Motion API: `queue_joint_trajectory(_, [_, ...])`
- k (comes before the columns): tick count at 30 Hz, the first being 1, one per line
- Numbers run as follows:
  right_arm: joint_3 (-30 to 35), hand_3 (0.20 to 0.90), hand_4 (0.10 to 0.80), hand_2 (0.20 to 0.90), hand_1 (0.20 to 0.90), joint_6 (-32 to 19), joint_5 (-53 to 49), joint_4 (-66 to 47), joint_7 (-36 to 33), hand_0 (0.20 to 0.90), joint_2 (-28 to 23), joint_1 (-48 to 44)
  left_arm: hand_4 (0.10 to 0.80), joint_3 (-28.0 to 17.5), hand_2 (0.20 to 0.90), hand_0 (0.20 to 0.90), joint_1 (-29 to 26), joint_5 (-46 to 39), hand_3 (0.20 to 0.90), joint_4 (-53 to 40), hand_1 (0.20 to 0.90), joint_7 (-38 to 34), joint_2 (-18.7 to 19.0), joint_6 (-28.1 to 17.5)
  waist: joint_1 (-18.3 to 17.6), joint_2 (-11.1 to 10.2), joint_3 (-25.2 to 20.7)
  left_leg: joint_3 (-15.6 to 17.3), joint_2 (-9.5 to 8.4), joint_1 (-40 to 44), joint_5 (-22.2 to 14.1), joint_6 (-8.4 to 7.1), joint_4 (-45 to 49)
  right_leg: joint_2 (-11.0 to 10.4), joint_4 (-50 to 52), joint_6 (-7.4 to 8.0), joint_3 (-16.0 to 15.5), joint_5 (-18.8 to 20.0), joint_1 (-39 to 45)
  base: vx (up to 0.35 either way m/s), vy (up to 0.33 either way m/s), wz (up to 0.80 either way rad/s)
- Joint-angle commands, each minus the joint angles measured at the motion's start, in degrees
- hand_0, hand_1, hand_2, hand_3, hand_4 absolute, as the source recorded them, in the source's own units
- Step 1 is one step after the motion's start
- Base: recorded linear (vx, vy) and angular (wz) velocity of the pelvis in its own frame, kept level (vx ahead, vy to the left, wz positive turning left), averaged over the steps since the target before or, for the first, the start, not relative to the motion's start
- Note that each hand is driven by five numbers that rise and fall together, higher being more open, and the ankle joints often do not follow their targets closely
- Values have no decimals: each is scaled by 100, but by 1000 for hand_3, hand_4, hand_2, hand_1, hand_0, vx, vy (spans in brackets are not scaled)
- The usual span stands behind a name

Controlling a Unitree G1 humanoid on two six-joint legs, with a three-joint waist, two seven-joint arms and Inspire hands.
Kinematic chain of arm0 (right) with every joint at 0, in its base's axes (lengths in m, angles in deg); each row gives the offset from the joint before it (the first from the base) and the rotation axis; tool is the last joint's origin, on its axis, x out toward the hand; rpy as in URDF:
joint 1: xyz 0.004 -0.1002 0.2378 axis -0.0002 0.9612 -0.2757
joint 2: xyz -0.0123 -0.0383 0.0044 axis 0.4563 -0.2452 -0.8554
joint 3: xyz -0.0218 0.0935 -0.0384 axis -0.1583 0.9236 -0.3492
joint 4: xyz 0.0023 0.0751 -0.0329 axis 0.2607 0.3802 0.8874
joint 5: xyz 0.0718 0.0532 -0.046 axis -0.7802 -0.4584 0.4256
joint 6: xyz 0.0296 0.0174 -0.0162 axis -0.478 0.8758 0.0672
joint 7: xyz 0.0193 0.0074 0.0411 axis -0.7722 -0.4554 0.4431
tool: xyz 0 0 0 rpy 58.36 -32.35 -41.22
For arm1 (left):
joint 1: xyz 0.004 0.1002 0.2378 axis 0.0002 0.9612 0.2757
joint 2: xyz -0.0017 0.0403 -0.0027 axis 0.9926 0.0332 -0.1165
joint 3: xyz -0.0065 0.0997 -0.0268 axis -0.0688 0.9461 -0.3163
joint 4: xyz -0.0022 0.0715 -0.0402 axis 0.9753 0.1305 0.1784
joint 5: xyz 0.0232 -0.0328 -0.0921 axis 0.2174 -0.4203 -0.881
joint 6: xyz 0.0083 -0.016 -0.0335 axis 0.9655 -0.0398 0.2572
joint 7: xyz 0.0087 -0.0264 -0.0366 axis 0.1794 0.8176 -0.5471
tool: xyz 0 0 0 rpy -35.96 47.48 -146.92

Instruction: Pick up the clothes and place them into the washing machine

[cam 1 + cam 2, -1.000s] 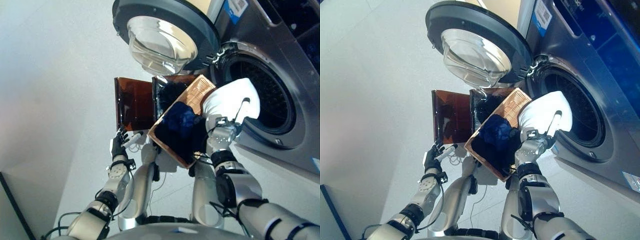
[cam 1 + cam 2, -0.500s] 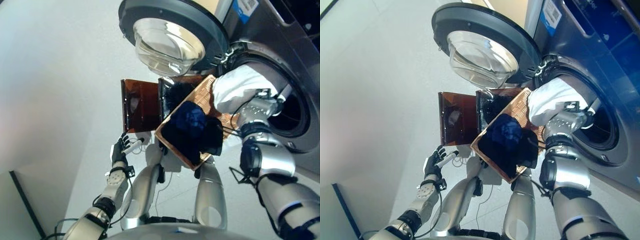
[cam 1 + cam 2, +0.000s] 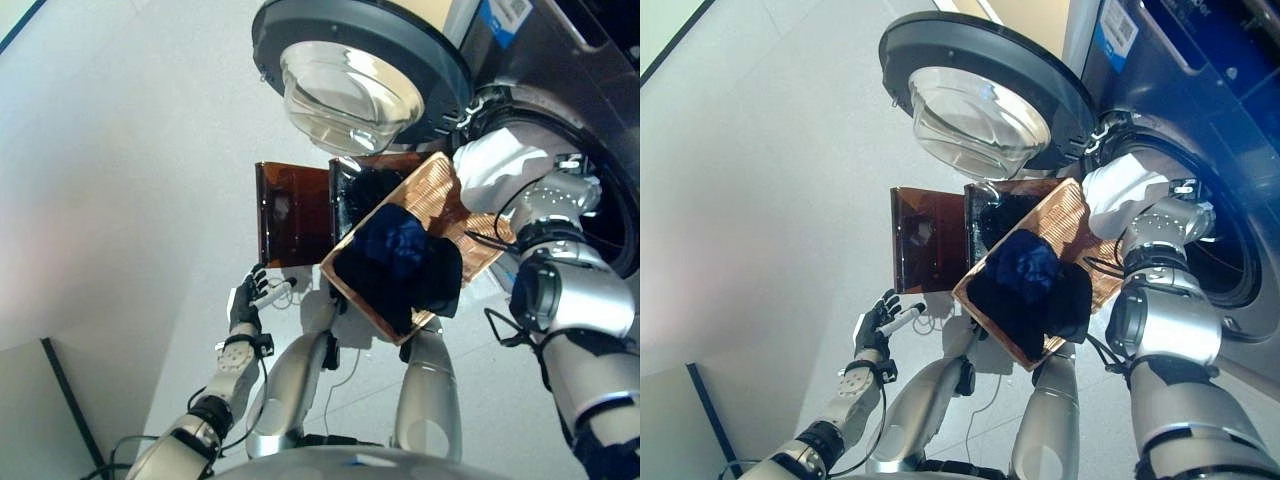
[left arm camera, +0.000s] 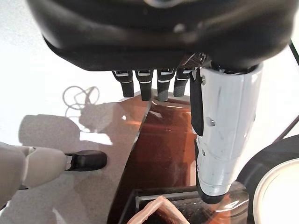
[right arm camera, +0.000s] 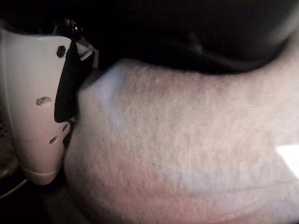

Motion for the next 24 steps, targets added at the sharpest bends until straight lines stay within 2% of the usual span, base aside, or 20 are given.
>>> queue_joint_trajectory(1, [-253, 200, 300, 200, 200, -475, 210, -238, -99, 200, -1428, -744, 800, 170, 900, 900, 225, 128, 900, -154, 900, -117, 149, -200, -25, 322, -318, 31, -10, -149, -659, -453, 587, -404, 77, 14, 269, -252, 118, 0, 0, 0])
queue_joint_trajectory(7, [-102, 200, 300, 200, 200, -639, 303, -295, -382, 200, -1716, -725, 800, 195, 900, 900, 262, 125, 900, -298, 900, -145, 129, -214, -31, 530, -360, 55, -62, -169, -586, -448, 517, -444, 87, 22, 315, -224, 29, 16, 16, 4])
queue_joint_trajectory(13, [-152, 200, 300, 200, 200, -602, 604, -185, -673, 200, -2272, -783, 800, 214, 900, 900, 374, 97, 900, -544, 900, -137, 145, -262, -47, 667, -394, 97, -98, -188, -547, -458, 423, -477, 82, 31, 353, -214, -59, 13, 14, -4])
queue_joint_trajectory(19, [-347, 200, 300, 200, 200, -484, 796, -47, -811, 200, -2890, -892, 800, 143, 900, 900, 504, 50, 900, -756, 900, -153, 176, -316, -108, 696, -380, 160, -129, -187, -580, -477, 389, -498, 116, 42, 438, -280, -141, 8, 8, 2])
queue_joint_trajectory(24, [-327, 200, 300, 200, 200, -460, 905, -12, -917, 200, -2998, -706, 800, 28, 900, 900, 546, -33, 900, -859, 900, -211, 173, -338, -197, 721, -302, 243, -110, -286, -548, -476, 403, -461, 140, 13, 534, -210, -311, -10, 12, -6])
